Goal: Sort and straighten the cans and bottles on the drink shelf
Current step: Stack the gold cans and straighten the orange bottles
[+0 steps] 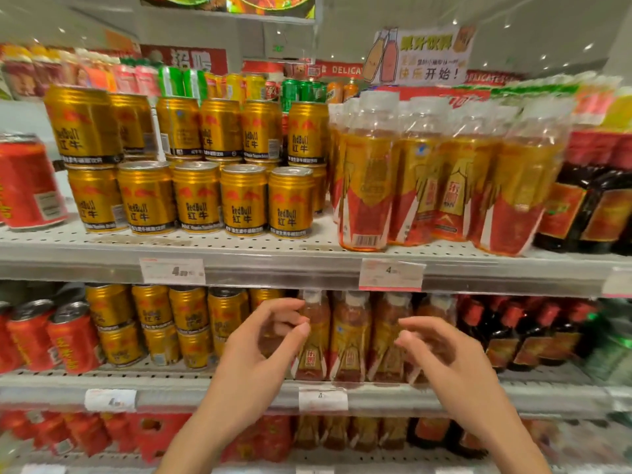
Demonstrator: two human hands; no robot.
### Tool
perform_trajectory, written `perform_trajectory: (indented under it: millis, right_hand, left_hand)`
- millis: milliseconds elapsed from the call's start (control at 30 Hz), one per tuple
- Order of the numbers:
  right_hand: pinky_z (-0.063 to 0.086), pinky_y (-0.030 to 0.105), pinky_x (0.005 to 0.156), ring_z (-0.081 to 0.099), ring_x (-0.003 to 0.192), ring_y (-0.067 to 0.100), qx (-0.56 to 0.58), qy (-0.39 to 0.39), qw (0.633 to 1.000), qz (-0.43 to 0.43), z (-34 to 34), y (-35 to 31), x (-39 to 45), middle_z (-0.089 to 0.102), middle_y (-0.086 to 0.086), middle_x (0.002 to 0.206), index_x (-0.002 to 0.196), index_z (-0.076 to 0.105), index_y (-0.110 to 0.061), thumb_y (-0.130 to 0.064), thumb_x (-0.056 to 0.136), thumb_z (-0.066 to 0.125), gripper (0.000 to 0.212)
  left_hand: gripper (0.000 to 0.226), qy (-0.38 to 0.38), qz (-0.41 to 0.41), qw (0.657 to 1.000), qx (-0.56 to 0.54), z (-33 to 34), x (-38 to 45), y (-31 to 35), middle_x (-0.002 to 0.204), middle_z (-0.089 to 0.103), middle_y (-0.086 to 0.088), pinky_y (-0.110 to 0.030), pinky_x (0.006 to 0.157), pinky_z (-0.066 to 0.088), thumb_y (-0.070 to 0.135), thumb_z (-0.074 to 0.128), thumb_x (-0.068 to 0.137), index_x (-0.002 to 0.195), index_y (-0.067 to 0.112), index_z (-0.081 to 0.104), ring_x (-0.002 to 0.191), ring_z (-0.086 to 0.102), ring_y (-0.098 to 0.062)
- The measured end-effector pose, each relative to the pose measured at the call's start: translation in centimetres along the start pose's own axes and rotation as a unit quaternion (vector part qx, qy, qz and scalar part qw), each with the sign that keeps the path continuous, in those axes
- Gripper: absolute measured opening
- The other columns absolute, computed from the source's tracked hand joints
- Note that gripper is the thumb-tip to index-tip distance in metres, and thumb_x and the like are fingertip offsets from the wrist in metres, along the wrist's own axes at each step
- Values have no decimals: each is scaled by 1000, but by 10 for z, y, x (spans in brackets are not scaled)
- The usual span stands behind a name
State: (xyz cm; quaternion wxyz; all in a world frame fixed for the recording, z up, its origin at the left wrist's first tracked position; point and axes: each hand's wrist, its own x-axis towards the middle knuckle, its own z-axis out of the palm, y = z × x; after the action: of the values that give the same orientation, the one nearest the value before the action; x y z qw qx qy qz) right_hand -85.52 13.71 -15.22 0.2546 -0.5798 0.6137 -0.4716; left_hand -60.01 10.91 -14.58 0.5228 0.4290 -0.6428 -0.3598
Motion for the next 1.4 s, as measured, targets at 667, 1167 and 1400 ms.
perform_trajectory:
  millis: [667, 1167, 1400]
  right_hand:
    - [48, 24, 94, 58, 104, 12, -270, 192, 867, -373, -84, -150, 120, 62, -1, 111, 117, 66, -15, -25, 95, 66, 24]
    - [33, 46, 118, 46, 133, 15, -366, 48, 860, -352, -107, -169, 172, 53, -4, 140, 148, 45, -24, -45, 101, 48, 51]
    - [38, 47, 114, 48, 127, 16, -352, 39, 866, -352, -109, -166, 177, 52, -7, 135, 147, 45, -28, -54, 97, 45, 57]
  left_hand:
    - [69, 12, 259, 944, 205, 12, 150, 127, 139, 49, 7, -23, 89, 54, 41, 65, 92, 151, 32, 31, 116, 55, -6]
    - [68, 52, 261, 923, 279, 28, 177, 151, 102, 57, 14, -20, 72, 52, 60, 72, 80, 135, 37, 40, 89, 59, -2]
    - [82, -84, 184, 934, 294, 14, 180, 157, 133, 50, 8, -38, 99, 51, 51, 70, 85, 149, 49, 19, 117, 55, -11]
